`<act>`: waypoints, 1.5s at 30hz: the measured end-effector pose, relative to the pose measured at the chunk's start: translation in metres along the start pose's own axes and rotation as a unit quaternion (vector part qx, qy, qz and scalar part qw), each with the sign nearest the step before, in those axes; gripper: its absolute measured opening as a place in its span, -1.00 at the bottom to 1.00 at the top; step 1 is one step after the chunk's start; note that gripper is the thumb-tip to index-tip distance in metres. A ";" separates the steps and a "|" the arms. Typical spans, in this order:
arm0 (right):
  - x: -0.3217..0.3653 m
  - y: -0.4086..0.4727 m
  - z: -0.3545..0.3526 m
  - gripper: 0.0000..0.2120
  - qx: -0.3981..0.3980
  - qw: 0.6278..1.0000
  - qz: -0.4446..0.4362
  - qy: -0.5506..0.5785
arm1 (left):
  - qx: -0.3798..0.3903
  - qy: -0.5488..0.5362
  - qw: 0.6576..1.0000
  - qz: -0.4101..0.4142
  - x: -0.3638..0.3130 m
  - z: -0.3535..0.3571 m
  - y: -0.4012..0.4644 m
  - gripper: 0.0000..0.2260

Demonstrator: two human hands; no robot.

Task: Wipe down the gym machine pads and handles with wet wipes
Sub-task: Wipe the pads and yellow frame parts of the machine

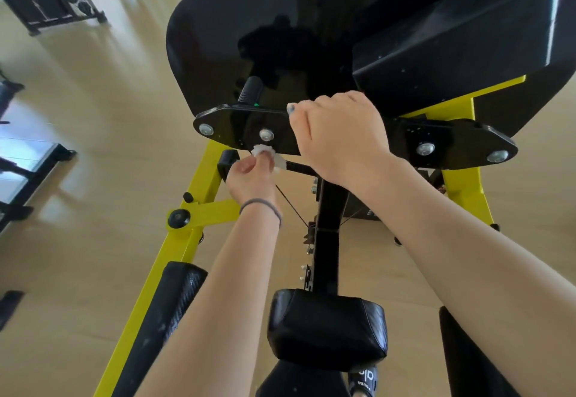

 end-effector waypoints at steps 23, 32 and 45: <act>0.005 0.006 0.012 -0.46 -0.105 0.994 0.022 -0.011 | -0.080 -0.034 0.995 0.042 -0.027 -0.036 0.051 -0.89; 0.004 0.006 0.015 -0.47 -0.111 0.994 0.021 -0.014 | -0.008 -0.082 0.991 0.104 -0.039 -0.016 0.019 -0.88; 0.006 0.004 0.011 -0.48 -0.114 0.993 0.032 -0.007 | 0.045 0.044 0.968 0.241 -0.057 -0.001 -0.003 -0.87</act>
Point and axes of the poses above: each hand's wrist, its own y-axis towards the middle knuckle, its own z-axis out of the palm, x = y × z, the point moved 2 cm from there along y, towards the middle knuckle, and after that the axes turned 9 degrees about z, right-handed, at the moved point
